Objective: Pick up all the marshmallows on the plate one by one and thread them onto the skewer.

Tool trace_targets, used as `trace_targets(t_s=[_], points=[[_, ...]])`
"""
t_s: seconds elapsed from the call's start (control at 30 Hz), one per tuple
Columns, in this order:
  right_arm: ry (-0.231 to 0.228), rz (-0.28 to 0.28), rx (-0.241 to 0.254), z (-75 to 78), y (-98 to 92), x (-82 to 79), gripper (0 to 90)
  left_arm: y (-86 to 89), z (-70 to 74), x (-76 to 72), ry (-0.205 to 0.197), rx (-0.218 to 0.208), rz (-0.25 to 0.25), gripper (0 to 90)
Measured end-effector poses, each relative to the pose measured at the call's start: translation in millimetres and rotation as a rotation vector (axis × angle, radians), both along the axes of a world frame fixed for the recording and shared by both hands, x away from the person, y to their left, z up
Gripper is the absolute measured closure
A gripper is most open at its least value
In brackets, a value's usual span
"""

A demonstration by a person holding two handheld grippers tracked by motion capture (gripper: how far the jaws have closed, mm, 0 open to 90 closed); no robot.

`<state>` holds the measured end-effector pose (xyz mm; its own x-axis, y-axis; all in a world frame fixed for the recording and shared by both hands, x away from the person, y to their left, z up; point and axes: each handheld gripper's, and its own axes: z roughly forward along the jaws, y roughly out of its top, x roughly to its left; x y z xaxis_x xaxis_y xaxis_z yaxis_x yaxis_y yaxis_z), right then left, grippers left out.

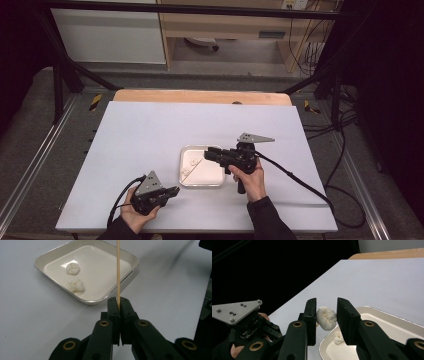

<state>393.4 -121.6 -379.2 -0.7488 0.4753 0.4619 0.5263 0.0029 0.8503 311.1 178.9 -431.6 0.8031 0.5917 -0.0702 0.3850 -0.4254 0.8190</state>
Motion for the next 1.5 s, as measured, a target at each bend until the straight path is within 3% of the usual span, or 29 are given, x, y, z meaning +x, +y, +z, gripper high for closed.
trace_targets(t_s=[0.53,0.9,1.1,1.2,1.27,1.5], points=[[0.055,0.030,0.030,-11.8,10.6,0.4,72.1,-0.5,-0.8,-1.5,-0.016,-0.009,0.004,88.3],[0.075,0.084,0.058,-11.0,11.0,-1.5,77.8,-5.4,-3.2,-2.8,-0.029,0.043,-0.027,88.5],[0.091,0.113,0.060,-14.9,13.8,-3.0,78.3,-5.7,-2.1,-3.8,-0.034,0.041,-0.016,88.8],[0.115,0.153,0.034,-20.8,19.5,-4.1,78.4,-9.0,3.6,-4.6,-0.053,0.021,-0.011,88.9],[0.120,0.176,-0.008,-28.0,29.5,-6.2,78.3,-11.8,4.1,-3.5,-0.055,0.032,0.007,88.8],[0.107,0.187,-0.069,-38.0,52.3,-10.4,77.3,-10.3,0.8,1.4,-0.018,0.015,0.046,88.7]])
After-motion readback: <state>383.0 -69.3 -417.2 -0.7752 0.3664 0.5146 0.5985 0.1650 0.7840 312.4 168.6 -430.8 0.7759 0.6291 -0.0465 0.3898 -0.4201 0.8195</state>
